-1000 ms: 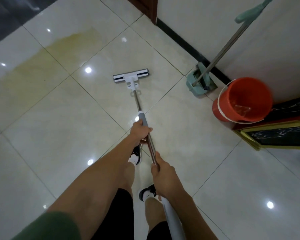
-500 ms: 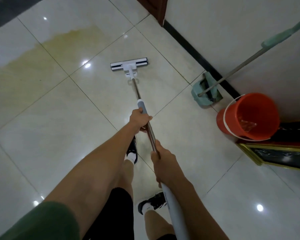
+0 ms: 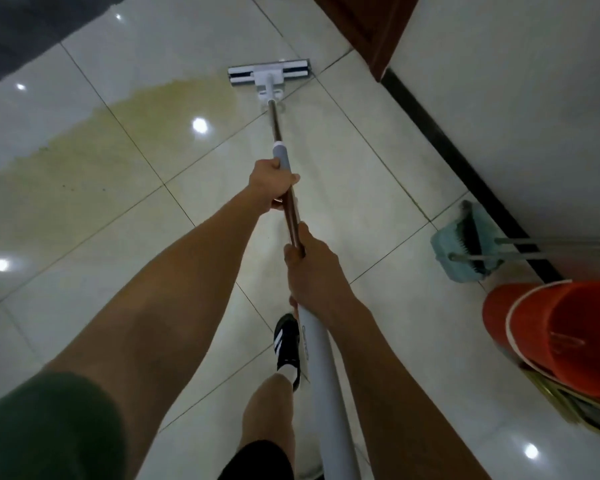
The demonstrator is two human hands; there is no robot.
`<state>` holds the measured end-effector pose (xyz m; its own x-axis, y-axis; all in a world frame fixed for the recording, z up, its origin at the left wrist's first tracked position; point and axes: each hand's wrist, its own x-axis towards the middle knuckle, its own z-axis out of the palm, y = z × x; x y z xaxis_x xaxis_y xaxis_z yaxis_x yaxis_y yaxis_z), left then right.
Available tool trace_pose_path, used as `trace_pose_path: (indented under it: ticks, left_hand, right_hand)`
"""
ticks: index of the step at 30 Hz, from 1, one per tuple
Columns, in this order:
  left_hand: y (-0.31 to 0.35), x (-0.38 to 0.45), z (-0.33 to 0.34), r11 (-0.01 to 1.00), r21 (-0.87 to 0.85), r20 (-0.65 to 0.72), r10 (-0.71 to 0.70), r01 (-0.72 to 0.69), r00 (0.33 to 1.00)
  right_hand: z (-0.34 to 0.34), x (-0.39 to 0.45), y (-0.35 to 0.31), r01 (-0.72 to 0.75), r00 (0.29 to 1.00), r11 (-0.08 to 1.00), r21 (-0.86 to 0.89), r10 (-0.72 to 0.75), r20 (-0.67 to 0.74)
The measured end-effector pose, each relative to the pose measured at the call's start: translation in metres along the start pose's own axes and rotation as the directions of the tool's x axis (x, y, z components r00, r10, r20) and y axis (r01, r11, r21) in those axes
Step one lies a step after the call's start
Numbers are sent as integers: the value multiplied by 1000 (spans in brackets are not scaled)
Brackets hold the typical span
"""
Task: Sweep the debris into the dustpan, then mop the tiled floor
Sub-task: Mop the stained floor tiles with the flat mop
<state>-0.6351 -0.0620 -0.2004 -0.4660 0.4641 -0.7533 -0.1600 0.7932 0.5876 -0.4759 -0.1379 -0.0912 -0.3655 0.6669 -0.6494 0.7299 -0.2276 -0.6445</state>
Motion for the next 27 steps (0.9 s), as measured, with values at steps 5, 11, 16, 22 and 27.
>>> trace_pose_path:
  ticks: [5,11,16,22,27]
  left_hand:
    - [-7,-6,5,998,-6,53,-65,66,996]
    - [-33,-48,32,995,-42,57,-82,85,995]
    - [-58,-107,62,996,-10,66,-92,93,994]
    - [-92,-177,106,989,-51,68,-132,135,989]
    - [-87,-191,122,979,-146,37,-136,140,990]
  right_hand:
    - [1,-8,10,-17,1000,993,-120,14,-25]
    - [-6,-46,50,-18,999,997,-78,15,-41]
    - [-19,-96,96,-51,998,998,48,53,-45]
    - [-42,-159,141,-38,991,998,47,44,-123]
    - [-69,-158,140,-16,999,998,-59,14,-33]
